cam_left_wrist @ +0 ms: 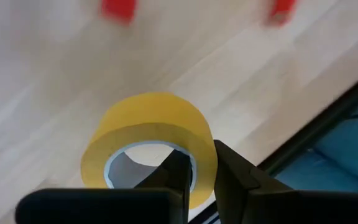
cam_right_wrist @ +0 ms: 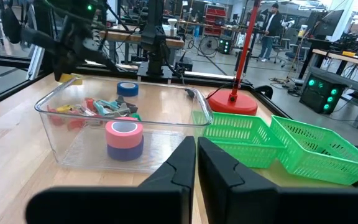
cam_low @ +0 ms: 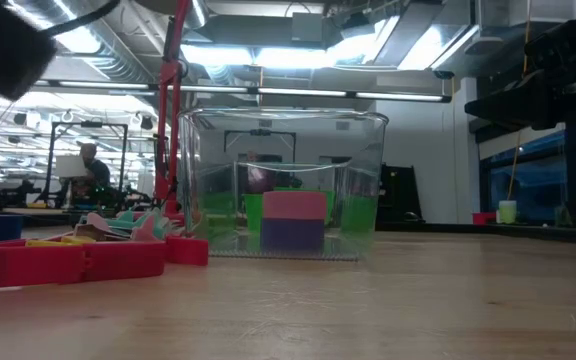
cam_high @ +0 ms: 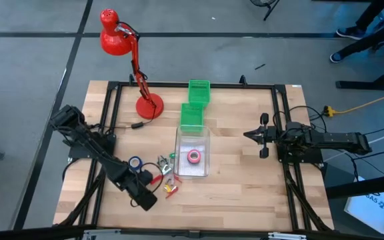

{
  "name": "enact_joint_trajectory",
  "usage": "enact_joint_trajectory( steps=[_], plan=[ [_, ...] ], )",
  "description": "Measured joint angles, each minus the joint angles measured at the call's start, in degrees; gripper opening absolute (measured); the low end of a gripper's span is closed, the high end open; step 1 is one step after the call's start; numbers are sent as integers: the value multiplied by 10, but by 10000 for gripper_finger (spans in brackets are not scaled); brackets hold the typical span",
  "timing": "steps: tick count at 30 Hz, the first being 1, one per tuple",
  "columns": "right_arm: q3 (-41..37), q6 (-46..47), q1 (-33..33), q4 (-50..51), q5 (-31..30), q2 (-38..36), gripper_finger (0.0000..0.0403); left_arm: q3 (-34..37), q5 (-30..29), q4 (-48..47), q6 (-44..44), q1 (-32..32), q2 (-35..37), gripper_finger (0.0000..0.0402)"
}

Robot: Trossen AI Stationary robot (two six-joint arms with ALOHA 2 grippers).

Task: Pick and place Stapler, Stapler remover, tape
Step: Put the yellow tape into the transparent bin

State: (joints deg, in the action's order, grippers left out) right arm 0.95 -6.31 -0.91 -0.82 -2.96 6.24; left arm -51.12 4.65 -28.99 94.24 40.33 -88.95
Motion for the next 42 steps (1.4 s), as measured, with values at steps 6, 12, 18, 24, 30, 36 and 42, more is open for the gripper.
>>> enact_joint_trajectory(
  steps=[6, 12, 18, 24, 30, 36, 42],
  plan=[
    [0, 0, 0, 0, 0, 0, 21, -43, -6, -60, -75, -48, 0, 37],
    [0, 0, 0, 0, 0, 0, 21, -99, -18, -150, -199, -108, 1, 37],
    [0, 0, 0, 0, 0, 0, 21, -151, -35, -217, -312, -168, 1, 37],
    [0, 0, 0, 0, 0, 0, 21, -203, -66, -249, -405, -218, 1, 37],
    [0, 0, 0, 0, 0, 0, 21, -256, -105, -261, -486, -258, 1, 37],
    [0, 0, 0, 0, 0, 0, 21, -294, -111, -236, -586, -300, 1, 37],
    [0, 0, 0, 0, 0, 0, 21, -307, -97, -192, -671, -332, 1, 37]
  ],
)
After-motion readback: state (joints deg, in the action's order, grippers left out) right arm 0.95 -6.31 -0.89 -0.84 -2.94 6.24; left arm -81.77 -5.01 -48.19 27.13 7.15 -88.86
